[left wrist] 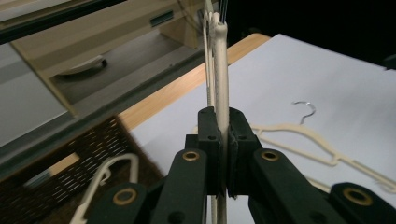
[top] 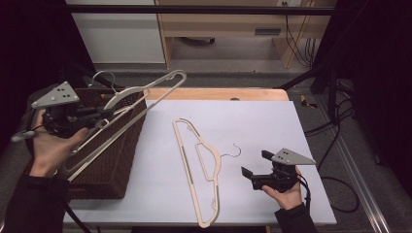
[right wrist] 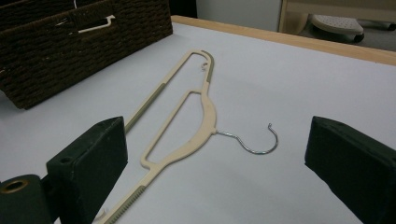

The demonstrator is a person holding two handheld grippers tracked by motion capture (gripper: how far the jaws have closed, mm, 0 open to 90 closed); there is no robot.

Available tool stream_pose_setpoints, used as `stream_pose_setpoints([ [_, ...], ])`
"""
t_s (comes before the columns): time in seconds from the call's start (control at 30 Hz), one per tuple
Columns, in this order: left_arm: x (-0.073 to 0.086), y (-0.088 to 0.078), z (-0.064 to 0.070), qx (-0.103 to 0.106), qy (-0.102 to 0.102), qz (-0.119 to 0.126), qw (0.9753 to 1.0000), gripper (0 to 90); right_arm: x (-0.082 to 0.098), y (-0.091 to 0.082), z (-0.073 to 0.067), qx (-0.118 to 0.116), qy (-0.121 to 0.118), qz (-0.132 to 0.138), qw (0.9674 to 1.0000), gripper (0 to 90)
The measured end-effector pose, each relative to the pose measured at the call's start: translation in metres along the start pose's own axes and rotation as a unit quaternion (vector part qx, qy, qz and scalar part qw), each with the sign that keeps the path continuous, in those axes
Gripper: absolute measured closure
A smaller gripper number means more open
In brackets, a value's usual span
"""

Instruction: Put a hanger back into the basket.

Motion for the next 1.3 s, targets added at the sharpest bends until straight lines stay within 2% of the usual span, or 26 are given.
stream_pose_setpoints([
  [0.03, 0.0, 0.0, 0.0, 0.0, 0.0, 0.0, 1.0, 86.4, 0.0, 0.0, 0.0, -0.001, 0.0, 0.0, 1.0, 6.0],
  [0.07, 0.01, -0.003, -0.016, -0.004, -0.011, -0.002, 0.9999, 86.3, 0.0, 0.0, 0.0, -0.001, 0.0, 0.001, 1.0, 6.0],
  [0.1, 0.01, -0.003, -0.016, -0.004, -0.011, -0.002, 0.9999, 86.4, 0.0, 0.0, 0.0, -0.001, 0.0, 0.001, 1.0, 6.0],
  [0.13, 0.018, -0.005, -0.029, -0.005, -0.023, 0.003, 0.9997, 86.4, 0.0, 0.001, 0.0, -0.002, 0.0, -0.001, 1.0, 5.7],
  [0.17, 0.018, -0.005, -0.029, -0.005, -0.023, 0.003, 0.9997, 86.4, 0.0, 0.001, 0.0, -0.002, 0.0, -0.001, 1.0, 5.7],
  [0.27, 0.031, -0.008, -0.046, -0.003, -0.035, 0.002, 0.9994, 86.4, 0.0, 0.002, 0.0, -0.001, 0.001, -0.003, 1.0, 5.5],
  [0.3, 0.038, -0.009, -0.055, -0.004, -0.039, -0.002, 0.9992, 86.4, 0.001, 0.003, 0.0, -0.003, 0.0, -0.004, 1.0, 5.5],
  [0.33, 0.038, -0.009, -0.055, -0.004, -0.039, -0.002, 0.9992, 86.4, 0.001, 0.003, -0.001, -0.003, 0.001, -0.004, 1.0, 5.4],
  [0.37, 0.045, -0.007, -0.063, -0.009, -0.047, -0.009, 0.9988, 86.4, 0.001, 0.003, -0.001, -0.003, 0.0, -0.004, 1.0, 5.5],
  [0.43, 0.053, -0.004, -0.07, -0.013, -0.052, -0.019, 0.9984, 86.4, 0.001, 0.003, -0.001, -0.003, -0.001, -0.003, 1.0, 5.5],
  [0.6, 0.073, 0.006, -0.084, -0.011, -0.068, -0.029, 0.9972, 86.4, 0.0, 0.003, 0.0, -0.003, 0.004, -0.001, 1.0, 5.5],
  [0.63, 0.073, 0.006, -0.084, -0.011, -0.068, -0.029, 0.9972, 86.4, 0.0, 0.003, 0.0, -0.003, 0.004, -0.001, 1.0, 5.5],
  [0.73, 0.086, 0.011, -0.095, -0.019, -0.072, -0.046, 0.9961, 86.4, 0.001, 0.005, 0.0, -0.002, 0.002, -0.003, 1.0, 5.5],
  [0.83, 0.093, 0.011, -0.1, -0.022, -0.078, -0.045, 0.9957, 86.4, 0.001, 0.004, 0.0, -0.002, 0.002, -0.004, 1.0, 5.5],
  [0.87, 0.099, 0.01, -0.104, -0.021, -0.093, -0.039, 0.9946, 86.4, 0.001, 0.005, 0.0, -0.003, 0.003, -0.004, 1.0, 5.5],
  [1.0, 0.11, 0.012, -0.108, -0.021, -0.1, -0.049, 0.9935, 86.4, 0.001, 0.005, 0.0, -0.004, 0.005, -0.005, 1.0, 5.5],
  [1.03, 0.113, 0.013, -0.108, -0.023, -0.1, -0.058, 0.993, 86.4, 0.001, 0.005, 0.0, -0.004, 0.005, -0.005, 1.0, 5.5],
  [1.17, 0.121, 0.023, -0.103, -0.014, -0.101, -0.07, 0.9924, 86.4, 0.002, 0.005, -0.001, -0.004, 0.003, -0.008, 1.0, 5.4],
  [1.3, 0.136, 0.044, -0.097, -0.008, -0.114, -0.095, 0.9888, 86.3, 0.0, 0.004, -0.002, -0.005, 0.002, -0.005, 1.0, 5.2],
])
Point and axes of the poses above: each handheld gripper's, and its own axes: y roughly forward along the jaws, x roughly out of its underside, z roughly to its right, the point moved 6 cm from there along y, roughly forward along the jaws, and after that the axes turned 11 degrees about -z, right-handed, at the moved point
